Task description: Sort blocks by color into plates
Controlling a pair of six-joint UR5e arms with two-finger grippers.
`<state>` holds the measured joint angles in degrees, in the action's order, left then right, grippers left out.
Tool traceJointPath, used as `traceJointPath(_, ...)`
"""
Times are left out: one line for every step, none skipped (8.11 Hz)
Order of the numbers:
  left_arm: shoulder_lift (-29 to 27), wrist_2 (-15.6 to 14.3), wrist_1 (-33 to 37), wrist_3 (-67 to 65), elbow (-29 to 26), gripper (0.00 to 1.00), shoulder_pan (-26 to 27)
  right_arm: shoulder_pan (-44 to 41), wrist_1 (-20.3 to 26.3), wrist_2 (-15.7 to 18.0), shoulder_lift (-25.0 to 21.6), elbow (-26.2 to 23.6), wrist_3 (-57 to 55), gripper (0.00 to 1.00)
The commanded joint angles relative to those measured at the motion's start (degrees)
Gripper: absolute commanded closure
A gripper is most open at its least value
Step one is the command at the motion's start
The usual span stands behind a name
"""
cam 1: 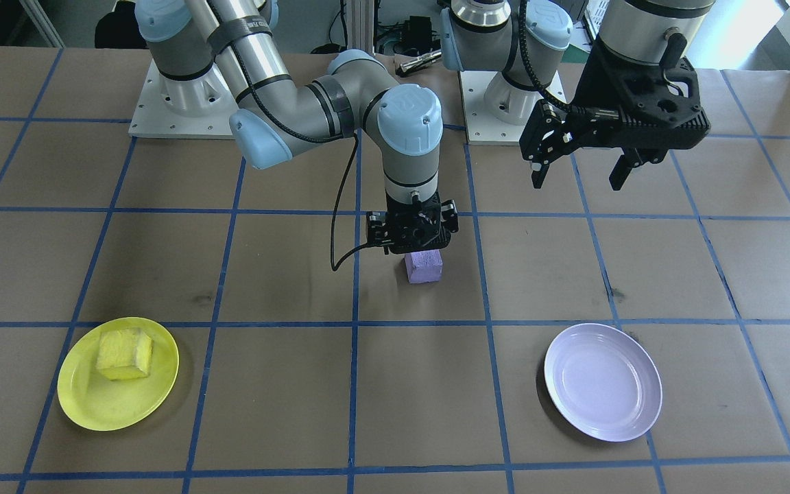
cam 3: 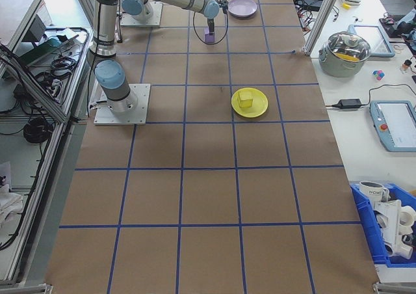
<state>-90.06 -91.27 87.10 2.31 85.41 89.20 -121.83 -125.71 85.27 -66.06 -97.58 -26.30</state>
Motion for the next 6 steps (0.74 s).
traceJointPath(-0.1,0.7,0.2,-6.3,0.0,0.0,0.9,8.0,9.0,-0.5,-7.7,-0.1,5.4,0.0)
traceJointPath(-0.4,1.2,0.6,-11.0,0.0,0.0,1.9,12.0,14.1,-0.6,-11.1,-0.1,8.3,0.0)
traceJointPath(-0.5,1.2,0.6,-14.3,0.5,0.0,3.9,16.2,18.6,-0.5,-14.8,0.0,10.1,0.0)
traceJointPath(-0.9,1.2,0.6,-19.7,1.6,0.0,6.1,20.9,23.8,-0.1,-18.3,0.7,12.8,0.0)
traceJointPath(-1.8,1.9,0.7,-21.4,2.7,0.0,8.4,24.8,29.8,-0.1,-20.8,3.6,13.8,0.0)
traceJointPath(-2.8,2.3,0.7,-21.6,3.7,0.0,10.3,27.1,36.3,0.7,-20.9,8.4,14.7,0.0)
